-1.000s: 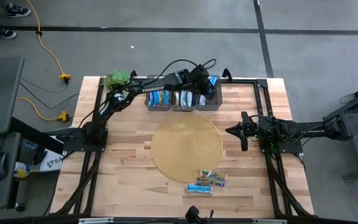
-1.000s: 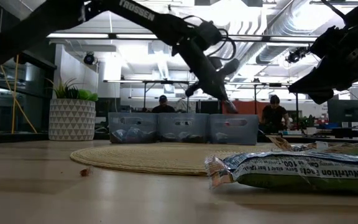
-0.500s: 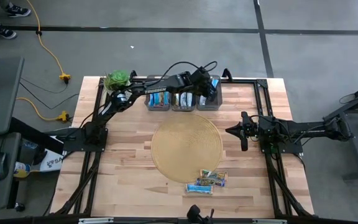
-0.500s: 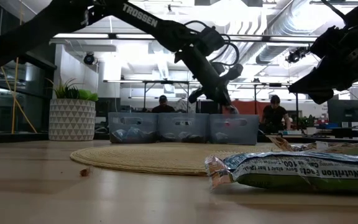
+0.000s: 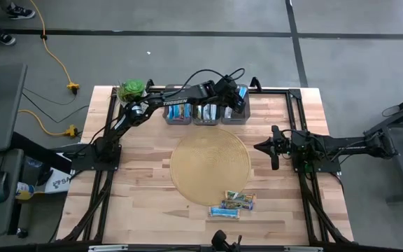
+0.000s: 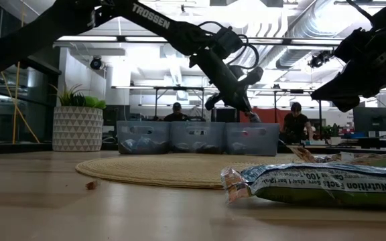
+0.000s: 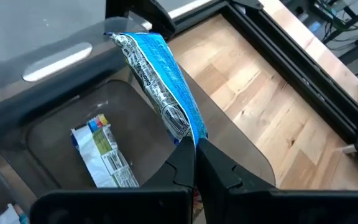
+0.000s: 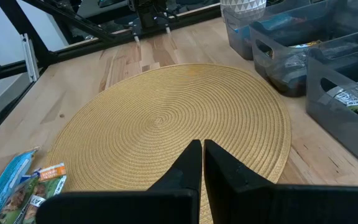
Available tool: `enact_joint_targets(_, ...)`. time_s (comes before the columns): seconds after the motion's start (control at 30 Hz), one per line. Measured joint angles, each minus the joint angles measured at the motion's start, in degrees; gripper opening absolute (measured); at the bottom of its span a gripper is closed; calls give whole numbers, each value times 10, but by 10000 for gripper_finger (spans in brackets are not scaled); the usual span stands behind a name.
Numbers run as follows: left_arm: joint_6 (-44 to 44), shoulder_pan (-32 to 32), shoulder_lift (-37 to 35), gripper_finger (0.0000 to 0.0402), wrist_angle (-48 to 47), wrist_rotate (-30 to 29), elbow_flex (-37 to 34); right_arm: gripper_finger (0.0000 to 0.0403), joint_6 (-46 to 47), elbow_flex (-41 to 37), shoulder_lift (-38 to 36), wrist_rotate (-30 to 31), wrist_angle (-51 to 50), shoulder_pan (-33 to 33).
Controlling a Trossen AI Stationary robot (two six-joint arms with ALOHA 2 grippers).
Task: Pick and place Granola Bars by type
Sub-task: Put the blue granola bar into the right black bin
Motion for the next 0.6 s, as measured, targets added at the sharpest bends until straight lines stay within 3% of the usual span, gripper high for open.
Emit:
enact_joint_targets(0.27, -22, 0, 0, 1, 0, -38, 0, 0, 0, 0, 0, 0, 0, 0)
enact_joint_targets(0.6, -33, 0, 0, 1, -3, -31, 0, 0, 0, 0, 0, 0, 0, 0)
